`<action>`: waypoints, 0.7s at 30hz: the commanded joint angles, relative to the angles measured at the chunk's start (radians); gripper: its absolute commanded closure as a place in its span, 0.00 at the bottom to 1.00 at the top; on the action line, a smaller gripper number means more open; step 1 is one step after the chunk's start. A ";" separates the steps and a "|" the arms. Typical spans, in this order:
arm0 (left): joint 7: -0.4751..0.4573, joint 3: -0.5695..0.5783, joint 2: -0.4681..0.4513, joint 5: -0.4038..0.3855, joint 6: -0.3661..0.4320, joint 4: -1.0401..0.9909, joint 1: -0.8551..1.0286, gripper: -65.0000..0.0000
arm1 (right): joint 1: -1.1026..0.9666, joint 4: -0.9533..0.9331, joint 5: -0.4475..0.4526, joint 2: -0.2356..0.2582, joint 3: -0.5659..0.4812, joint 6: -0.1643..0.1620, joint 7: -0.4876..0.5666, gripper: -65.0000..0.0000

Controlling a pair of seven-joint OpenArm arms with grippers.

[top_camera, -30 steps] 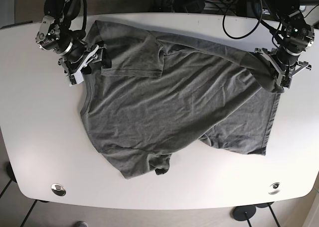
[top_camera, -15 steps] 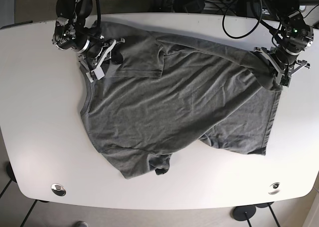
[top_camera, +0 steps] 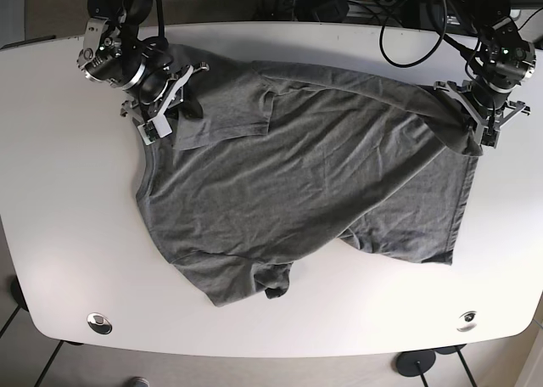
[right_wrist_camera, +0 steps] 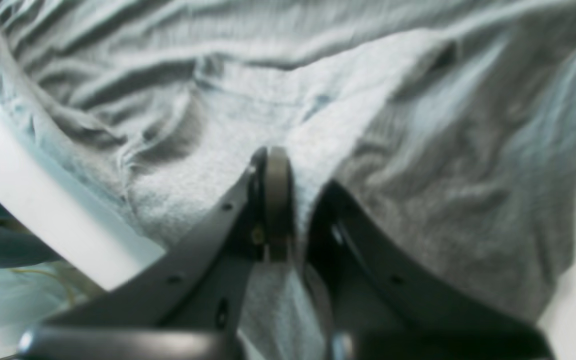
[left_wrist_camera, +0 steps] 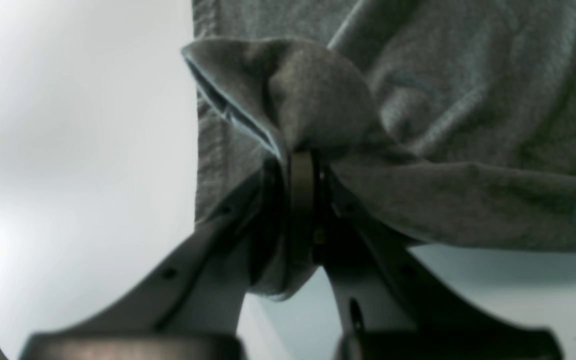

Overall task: Fold the T-shirt properly
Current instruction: 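Regrasp the shirt's edge with the right gripper and pull it taut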

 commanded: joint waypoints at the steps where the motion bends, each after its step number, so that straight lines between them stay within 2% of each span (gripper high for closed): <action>1: -0.015 -0.011 -0.013 -0.008 0.002 0.019 -0.038 1.00 | 0.027 0.021 0.016 0.022 0.004 0.002 0.016 0.98; 4: -0.015 -0.012 -0.015 0.000 0.002 0.013 -0.089 1.00 | 0.112 0.017 0.001 0.026 0.004 0.002 0.012 0.98; 8: -0.015 0.011 -0.016 0.000 0.002 -0.005 -0.126 1.00 | 0.199 0.003 -0.097 0.020 -0.002 0.003 0.012 0.98; 10: -0.015 0.040 -0.023 0.000 0.002 -0.079 -0.159 1.00 | 0.250 -0.060 -0.123 0.019 -0.002 0.009 0.012 0.98; 17: -0.022 0.068 -0.085 0.013 0.002 -0.324 -0.248 1.00 | 0.383 -0.270 -0.136 0.029 -0.002 0.014 0.018 0.98; 21: -0.114 0.068 -0.112 0.066 0.002 -0.397 -0.250 1.00 | 0.396 -0.287 -0.134 0.046 -0.002 0.009 0.018 0.98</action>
